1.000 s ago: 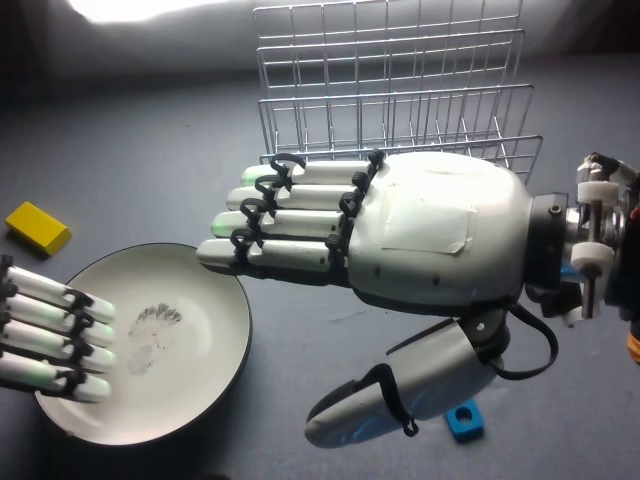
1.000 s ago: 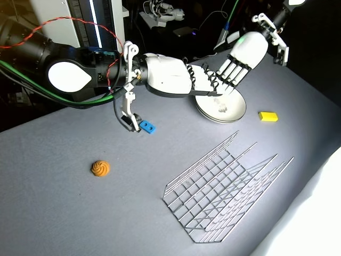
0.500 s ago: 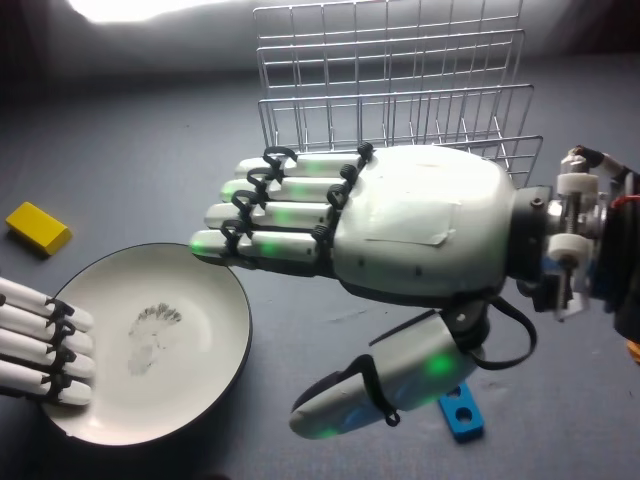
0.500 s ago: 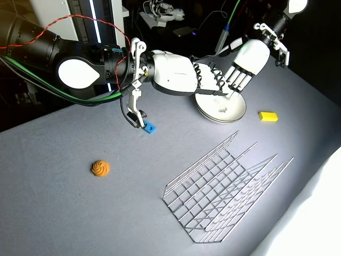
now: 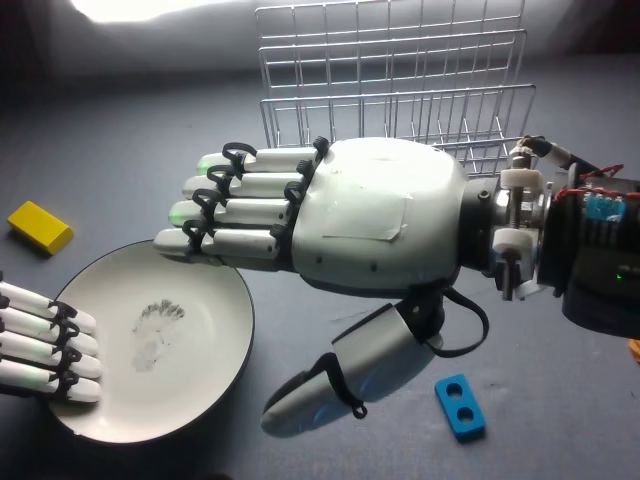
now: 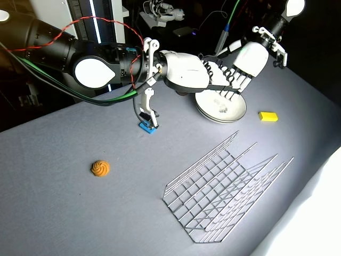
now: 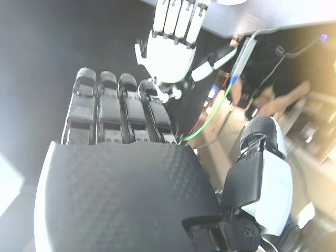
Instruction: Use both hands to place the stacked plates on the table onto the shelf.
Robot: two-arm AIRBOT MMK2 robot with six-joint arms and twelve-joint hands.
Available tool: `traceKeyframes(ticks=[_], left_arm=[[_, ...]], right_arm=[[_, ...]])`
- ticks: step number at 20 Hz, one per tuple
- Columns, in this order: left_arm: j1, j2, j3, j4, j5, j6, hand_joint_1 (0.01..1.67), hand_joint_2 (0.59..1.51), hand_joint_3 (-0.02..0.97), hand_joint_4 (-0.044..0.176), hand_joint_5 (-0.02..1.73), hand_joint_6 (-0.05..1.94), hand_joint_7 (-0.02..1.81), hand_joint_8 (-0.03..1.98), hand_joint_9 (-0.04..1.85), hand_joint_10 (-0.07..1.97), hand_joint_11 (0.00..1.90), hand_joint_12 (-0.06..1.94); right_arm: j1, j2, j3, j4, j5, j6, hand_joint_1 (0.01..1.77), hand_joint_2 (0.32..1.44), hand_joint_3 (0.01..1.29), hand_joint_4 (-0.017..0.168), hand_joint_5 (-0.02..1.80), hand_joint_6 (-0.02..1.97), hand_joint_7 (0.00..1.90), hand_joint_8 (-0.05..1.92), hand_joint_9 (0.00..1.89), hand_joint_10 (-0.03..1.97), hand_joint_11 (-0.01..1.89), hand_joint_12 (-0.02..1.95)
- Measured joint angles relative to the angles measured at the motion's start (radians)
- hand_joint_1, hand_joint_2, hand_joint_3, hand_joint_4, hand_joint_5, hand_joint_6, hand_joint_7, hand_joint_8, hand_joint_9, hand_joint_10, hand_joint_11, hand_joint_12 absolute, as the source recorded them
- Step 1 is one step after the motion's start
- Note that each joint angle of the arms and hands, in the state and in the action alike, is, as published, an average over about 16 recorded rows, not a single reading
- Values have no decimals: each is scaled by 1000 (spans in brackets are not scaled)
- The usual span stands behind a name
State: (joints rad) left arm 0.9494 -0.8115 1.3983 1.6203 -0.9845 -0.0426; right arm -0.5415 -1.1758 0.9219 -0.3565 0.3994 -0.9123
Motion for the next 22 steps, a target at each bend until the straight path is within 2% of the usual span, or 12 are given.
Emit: traceKeyframes(ticks=[8,10,16,22], left_arm=[[4,-29,-29,-62,34,4,23,1004,9,-3,0,-19,-9,-13,14,4,16,-17],[0,-38,-39,-76,44,5,23,1005,9,-3,0,-20,-9,-15,15,5,16,-17],[-13,-61,-68,-110,73,10,22,1009,8,-3,0,-21,-11,-18,18,4,16,-17],[-20,-72,-78,-124,87,12,22,1011,8,-4,-1,-22,-12,-20,19,5,16,-17]], right_arm=[[11,-23,23,1,-20,-22,18,909,31,2,19,21,20,12,22,7,20,-7],[14,-25,26,1,-23,-23,65,913,32,2,19,21,21,12,22,7,20,-7],[22,-26,27,2,-29,-25,434,930,32,2,19,22,21,12,21,8,21,-7],[28,-20,27,3,-50,-30,856,957,33,1,21,21,21,12,21,8,25,5]])
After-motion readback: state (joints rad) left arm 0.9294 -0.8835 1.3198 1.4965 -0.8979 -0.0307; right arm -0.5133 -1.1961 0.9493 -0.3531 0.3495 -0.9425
